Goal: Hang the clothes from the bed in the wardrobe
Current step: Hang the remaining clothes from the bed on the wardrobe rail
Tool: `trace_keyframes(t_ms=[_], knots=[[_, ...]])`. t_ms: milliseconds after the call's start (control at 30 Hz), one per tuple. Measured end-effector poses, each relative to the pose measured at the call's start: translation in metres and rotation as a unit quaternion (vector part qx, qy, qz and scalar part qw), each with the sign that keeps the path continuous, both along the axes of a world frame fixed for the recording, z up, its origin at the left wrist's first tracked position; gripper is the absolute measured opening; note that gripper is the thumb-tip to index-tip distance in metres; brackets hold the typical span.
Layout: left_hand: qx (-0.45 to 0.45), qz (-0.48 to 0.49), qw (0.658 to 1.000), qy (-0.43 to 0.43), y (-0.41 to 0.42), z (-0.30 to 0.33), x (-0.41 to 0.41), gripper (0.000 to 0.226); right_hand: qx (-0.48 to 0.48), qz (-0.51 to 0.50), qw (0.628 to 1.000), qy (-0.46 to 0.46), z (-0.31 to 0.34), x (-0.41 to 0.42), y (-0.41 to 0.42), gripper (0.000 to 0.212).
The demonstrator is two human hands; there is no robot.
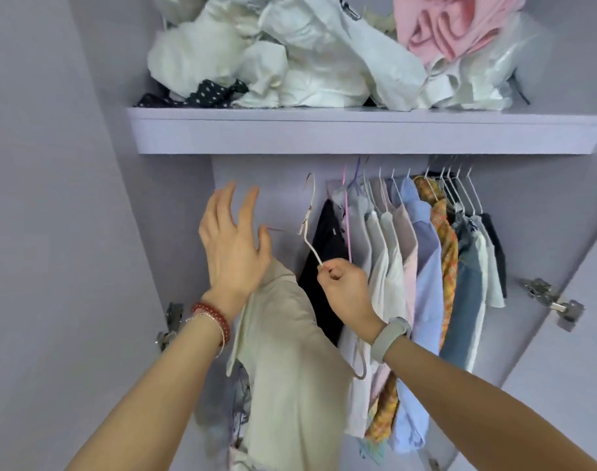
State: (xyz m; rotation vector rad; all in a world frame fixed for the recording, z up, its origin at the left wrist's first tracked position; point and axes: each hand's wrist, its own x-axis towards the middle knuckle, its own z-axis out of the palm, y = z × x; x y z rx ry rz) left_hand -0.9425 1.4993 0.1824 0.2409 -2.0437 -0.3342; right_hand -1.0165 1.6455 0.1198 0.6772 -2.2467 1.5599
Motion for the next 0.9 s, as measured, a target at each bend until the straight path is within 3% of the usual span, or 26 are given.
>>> trace_keyframes(t_ms=[67, 200, 367, 533, 733, 900], knots=[[-0.047, 0.011, 0.999, -0.005, -0.007, 0.013, -0.017, 0.056, -0.001, -0.003, 1.000, -0.005, -0.002, -0.022, -0.014, 0.020], [-0.138, 0.062, 0.988, -0.011, -0.018, 0.033, -0.061, 0.069, -0.048, -0.026, 0.998, 0.011, 0.003, -0.063, -0.040, 0.050], [-0.166, 0.123, 0.978, 0.025, -0.036, 0.032, -0.103, 0.071, -0.114, -0.041, 0.993, 0.006, 0.017, -0.112, -0.060, 0.055], [-0.195, 0.159, 0.966, 0.062, -0.045, 0.027, -0.119, 0.071, -0.124, -0.080, 0.989, -0.030, 0.036, -0.161, -0.077, 0.033], [-0.185, 0.162, 0.968, 0.048, -0.040, 0.029, -0.114, 0.075, -0.121, -0.097, 0.981, -0.116, 0.028, -0.172, -0.094, 0.014], [-0.183, 0.153, 0.971, 0.026, -0.036, 0.030, -0.106, 0.079, -0.101, -0.113, 0.987, -0.044, 0.032, -0.164, -0.088, 0.019]])
